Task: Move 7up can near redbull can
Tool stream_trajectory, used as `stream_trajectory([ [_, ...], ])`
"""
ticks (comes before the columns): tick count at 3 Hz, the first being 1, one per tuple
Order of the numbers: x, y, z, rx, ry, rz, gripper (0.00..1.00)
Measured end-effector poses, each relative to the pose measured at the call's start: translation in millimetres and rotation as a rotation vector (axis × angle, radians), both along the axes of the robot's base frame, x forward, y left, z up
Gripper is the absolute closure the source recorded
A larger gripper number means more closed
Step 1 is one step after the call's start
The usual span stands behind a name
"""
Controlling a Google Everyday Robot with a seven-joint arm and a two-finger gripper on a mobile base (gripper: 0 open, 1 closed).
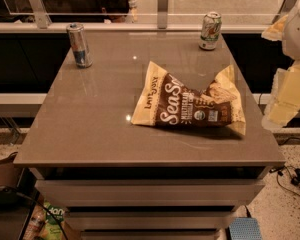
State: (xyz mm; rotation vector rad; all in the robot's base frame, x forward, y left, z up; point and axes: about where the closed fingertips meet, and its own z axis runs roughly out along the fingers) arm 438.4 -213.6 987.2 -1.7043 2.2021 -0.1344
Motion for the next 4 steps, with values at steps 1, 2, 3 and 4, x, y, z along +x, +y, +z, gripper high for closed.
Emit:
stream_trajectory([
  [1,0,0,0,0.0,0.0,0.0,0.0],
  [2,3,-1,3,0.016,-0.021,-0.011,0.0],
  [3,15,-4,7,0.055,-0.069,-0.04,0.0],
  [4,39,-17,12,0.13,-0.161,-0.088,0.0],
])
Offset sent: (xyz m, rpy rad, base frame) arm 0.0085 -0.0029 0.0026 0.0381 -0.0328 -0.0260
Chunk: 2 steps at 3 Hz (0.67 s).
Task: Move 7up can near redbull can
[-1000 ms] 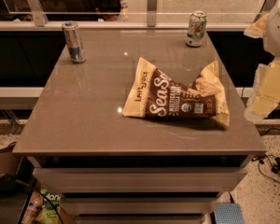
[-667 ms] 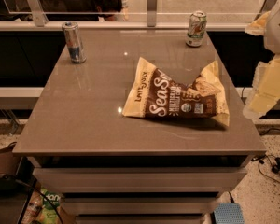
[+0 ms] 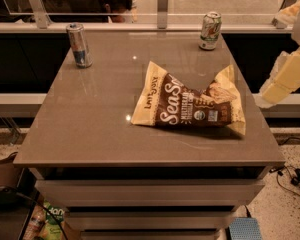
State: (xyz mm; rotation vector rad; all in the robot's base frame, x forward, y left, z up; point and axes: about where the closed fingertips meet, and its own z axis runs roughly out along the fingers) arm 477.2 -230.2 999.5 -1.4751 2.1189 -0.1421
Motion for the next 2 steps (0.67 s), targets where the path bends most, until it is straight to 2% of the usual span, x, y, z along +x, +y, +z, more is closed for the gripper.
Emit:
stream_trajectory([
  [1,26,-16,12,0.076,-0.109,-0.049,0.0],
  [2,54,-34,21,0.141,-0.184,-0.084,0.0],
])
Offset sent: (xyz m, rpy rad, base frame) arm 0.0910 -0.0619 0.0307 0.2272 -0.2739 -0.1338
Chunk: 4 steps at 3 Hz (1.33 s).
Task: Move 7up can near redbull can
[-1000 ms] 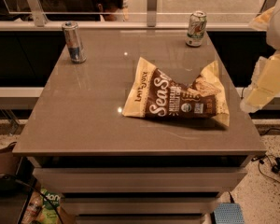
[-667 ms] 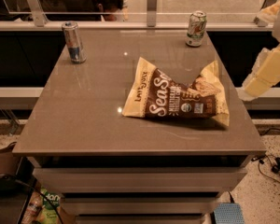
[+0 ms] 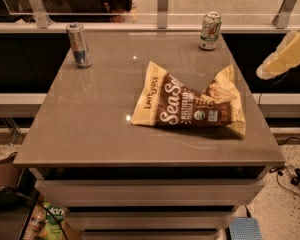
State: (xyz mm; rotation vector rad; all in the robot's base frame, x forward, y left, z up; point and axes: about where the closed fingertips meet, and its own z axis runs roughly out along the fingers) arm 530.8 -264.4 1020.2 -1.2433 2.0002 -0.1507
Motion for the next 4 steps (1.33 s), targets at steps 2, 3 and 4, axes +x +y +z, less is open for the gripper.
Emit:
stream_trajectory([
  [2,64,-23,1,0.132,-0.075,-0.018,0.0],
  [3,95,-30,-9,0.22,-0.093,-0.027,0.0],
  [4,95,-30,-9,0.22,-0.092,-0.026,0.0],
])
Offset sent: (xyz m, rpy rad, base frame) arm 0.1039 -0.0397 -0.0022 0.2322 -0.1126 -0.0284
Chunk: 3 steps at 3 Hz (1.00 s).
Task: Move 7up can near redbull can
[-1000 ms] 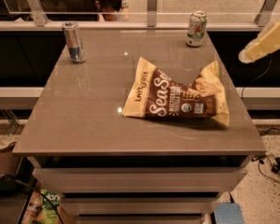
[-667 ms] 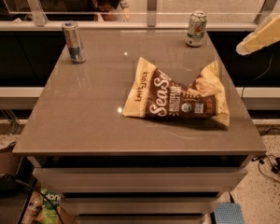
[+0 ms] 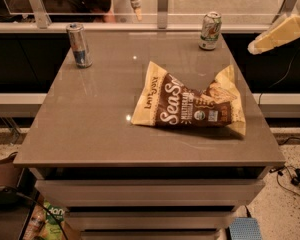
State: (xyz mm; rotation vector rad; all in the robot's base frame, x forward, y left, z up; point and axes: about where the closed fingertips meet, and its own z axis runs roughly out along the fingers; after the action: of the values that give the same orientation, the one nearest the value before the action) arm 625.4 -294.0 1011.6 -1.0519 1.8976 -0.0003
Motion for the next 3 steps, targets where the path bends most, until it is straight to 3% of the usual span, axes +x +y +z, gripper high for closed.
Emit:
stream_trajectory([
  [1,8,-3,4,0.028,-0.013,-0.019,0.0],
  [3,53,-15,12,0.161,-0.084,-0.082,0.0],
])
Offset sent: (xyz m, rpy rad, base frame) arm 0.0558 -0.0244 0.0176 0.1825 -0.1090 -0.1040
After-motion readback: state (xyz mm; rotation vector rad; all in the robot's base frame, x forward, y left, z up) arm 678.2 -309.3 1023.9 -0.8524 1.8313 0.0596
